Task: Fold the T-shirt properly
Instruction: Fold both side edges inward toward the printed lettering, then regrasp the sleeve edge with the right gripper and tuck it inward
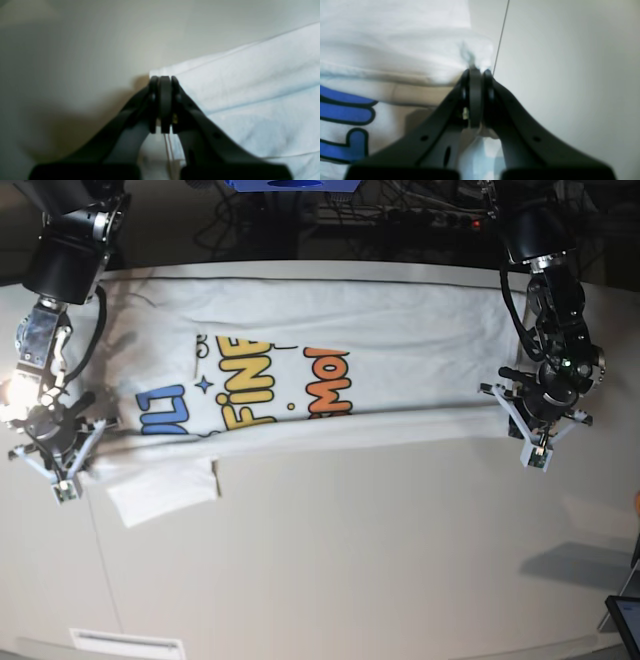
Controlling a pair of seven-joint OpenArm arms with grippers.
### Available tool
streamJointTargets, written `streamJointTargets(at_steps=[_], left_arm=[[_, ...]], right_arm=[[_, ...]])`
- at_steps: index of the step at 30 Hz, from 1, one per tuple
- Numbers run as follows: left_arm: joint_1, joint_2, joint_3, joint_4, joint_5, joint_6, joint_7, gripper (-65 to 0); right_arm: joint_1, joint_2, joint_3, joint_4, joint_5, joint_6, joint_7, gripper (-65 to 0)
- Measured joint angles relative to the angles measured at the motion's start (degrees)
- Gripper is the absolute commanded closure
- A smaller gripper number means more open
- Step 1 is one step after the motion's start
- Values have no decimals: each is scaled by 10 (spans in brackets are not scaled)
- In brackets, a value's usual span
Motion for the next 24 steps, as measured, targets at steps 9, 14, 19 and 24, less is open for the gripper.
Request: streamJointTargets(at_steps=[9, 14, 19, 24], left_arm=[[6, -20, 34, -18, 1, 0, -3, 0], [13, -19, 39, -33, 1, 0, 0, 0], [17, -19, 39, -32, 1, 0, -1, 0], [17, -21, 39, -32, 1, 0, -2, 0]], right_arm=[[-10, -10, 0, 0, 0, 0, -2, 0], [-13, -10, 0, 0, 0, 0, -2, 0], [-15, -10, 0, 0, 0, 0, -2, 0], [-15, -10, 0, 0, 0, 0, -3, 0]])
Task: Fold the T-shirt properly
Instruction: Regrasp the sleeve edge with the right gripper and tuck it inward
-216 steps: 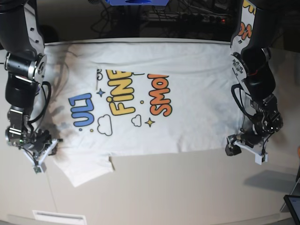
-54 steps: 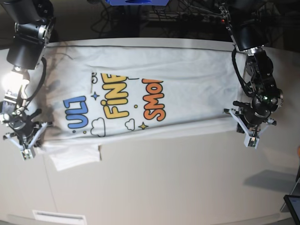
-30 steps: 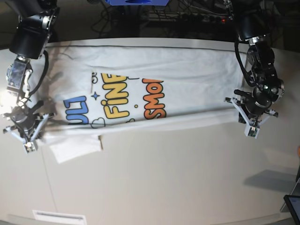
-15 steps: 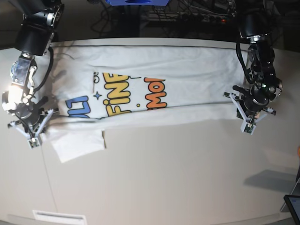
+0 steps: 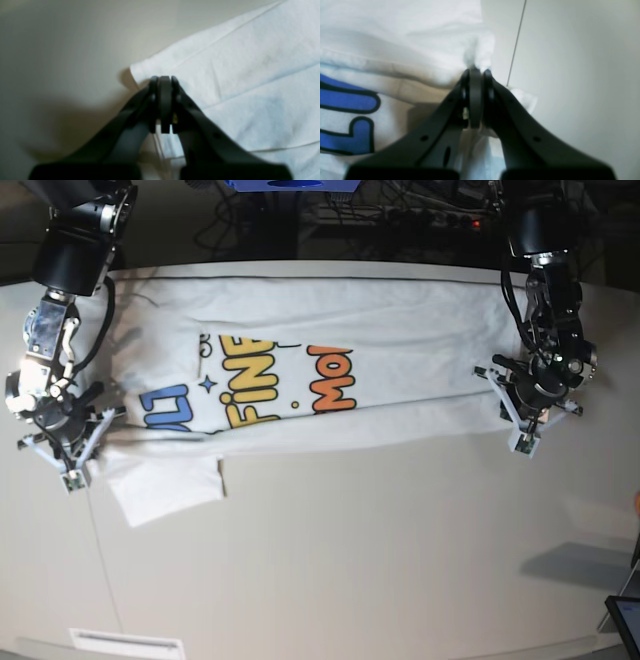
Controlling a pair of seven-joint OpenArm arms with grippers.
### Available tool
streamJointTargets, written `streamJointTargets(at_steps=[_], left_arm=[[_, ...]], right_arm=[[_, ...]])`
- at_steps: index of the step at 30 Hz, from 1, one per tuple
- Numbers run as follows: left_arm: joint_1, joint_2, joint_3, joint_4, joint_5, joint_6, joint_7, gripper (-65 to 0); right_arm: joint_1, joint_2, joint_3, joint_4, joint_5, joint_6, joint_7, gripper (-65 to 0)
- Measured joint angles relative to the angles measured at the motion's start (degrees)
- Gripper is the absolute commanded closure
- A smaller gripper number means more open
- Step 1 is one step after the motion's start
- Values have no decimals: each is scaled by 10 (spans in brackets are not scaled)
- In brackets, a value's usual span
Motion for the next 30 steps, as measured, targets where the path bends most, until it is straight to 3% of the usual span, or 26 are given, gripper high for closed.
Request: streamJointTargets(at_steps=[14, 21, 27, 30], left_arm=[[-3, -2, 37, -27, 2, 10, -13, 0], [-3, -2, 37, -27, 2, 11, -13, 0], [-3, -3, 37, -27, 2, 11, -13, 0], [-3, -3, 37, -27, 2, 11, -13, 0]], right_arm=[[-9, 0, 0, 0, 0, 0, -8, -1], [-11, 0, 0, 74, 3, 0, -59, -216], [-10, 5, 0, 124, 0, 0, -132, -466], [-10, 6, 0, 149, 0, 0, -138, -480]])
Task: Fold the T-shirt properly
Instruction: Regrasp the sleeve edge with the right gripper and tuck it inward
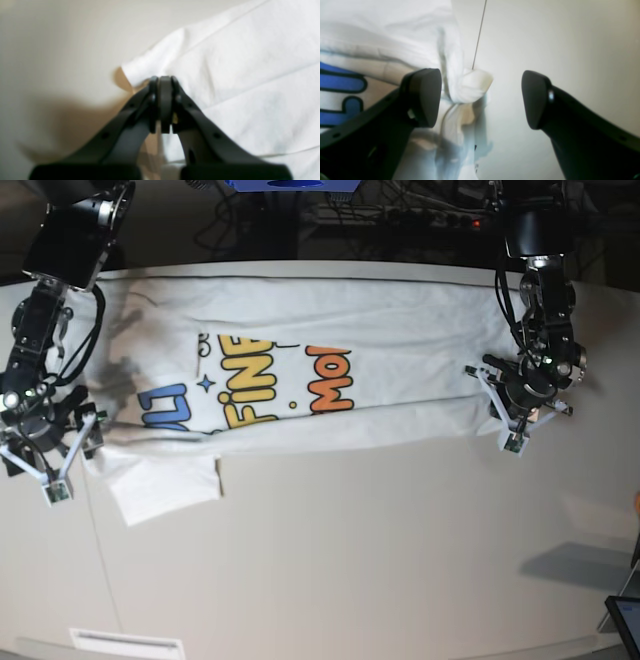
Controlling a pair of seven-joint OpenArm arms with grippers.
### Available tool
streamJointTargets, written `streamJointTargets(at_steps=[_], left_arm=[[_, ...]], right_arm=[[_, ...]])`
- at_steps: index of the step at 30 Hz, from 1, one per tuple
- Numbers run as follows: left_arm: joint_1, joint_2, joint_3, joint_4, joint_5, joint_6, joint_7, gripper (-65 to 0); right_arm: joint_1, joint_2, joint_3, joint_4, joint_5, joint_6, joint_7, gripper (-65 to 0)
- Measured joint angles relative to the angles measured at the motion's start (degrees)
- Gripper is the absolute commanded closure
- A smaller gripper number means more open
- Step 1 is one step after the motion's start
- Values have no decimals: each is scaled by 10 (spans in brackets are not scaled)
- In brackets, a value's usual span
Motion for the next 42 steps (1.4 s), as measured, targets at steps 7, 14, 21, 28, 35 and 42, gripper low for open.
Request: streamJointTargets(at_steps=[7, 14, 21, 28, 35, 42], left_arm=[[0, 0, 0, 0, 0, 0, 0, 0], [-3, 2, -1, -1, 0, 0, 0, 0], [-3, 2, 0, -2, 0, 0, 0, 0], [-3, 3, -1, -2, 0, 0, -2, 0], [-3, 3, -1, -2, 0, 0, -2, 0], [-3, 3, -2, -2, 0, 0, 0, 0]], right_arm=[[80, 0, -10, -22, 3, 0, 6, -485], [155, -7, -64, -201, 5, 3, 56, -485], [232, 0, -64, -386, 1, 0, 136, -485], [278, 9, -64, -502, -1, 0, 196, -485], [304, 19, -64, -598, -1, 0, 249, -485], [312, 27, -64, -643, 0, -4, 281, -483]])
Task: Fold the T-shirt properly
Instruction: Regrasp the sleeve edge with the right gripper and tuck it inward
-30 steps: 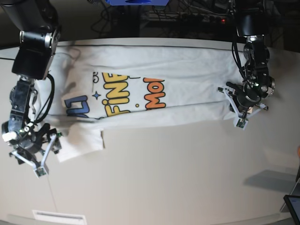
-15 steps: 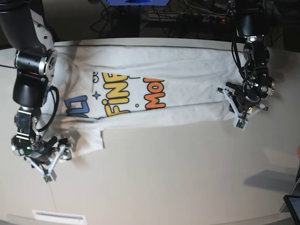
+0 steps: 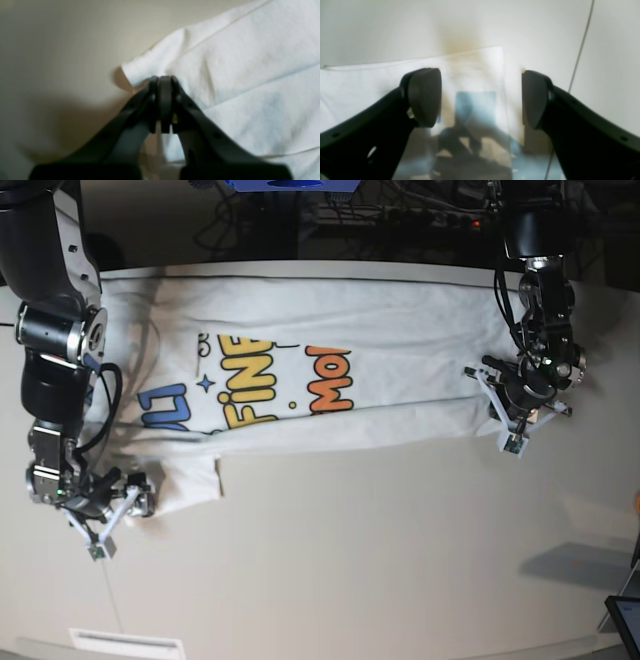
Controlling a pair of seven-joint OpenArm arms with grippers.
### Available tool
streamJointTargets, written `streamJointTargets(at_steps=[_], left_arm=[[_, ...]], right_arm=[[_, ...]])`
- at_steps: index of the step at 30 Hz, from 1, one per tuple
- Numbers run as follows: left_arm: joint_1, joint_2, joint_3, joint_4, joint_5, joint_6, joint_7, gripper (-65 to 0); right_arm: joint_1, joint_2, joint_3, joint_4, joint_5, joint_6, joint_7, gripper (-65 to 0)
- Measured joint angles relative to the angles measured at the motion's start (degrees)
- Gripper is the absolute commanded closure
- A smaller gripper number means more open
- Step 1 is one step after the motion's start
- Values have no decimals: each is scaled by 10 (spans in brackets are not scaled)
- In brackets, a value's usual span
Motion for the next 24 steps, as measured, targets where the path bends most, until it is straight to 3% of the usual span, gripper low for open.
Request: streamJointTargets(at_steps=[8, 17, 24], left_arm=[[0, 0, 1, 0, 0, 0, 0, 0], [-1, 0, 1, 0, 0, 0, 0, 0], [-2, 0, 1, 0, 0, 0, 1, 0]], right_arm=[[0, -5, 0, 0, 0, 0, 0, -454], [-1, -6, 0, 0, 0, 0, 1, -1], [-1, -6, 0, 0, 0, 0, 0, 0]])
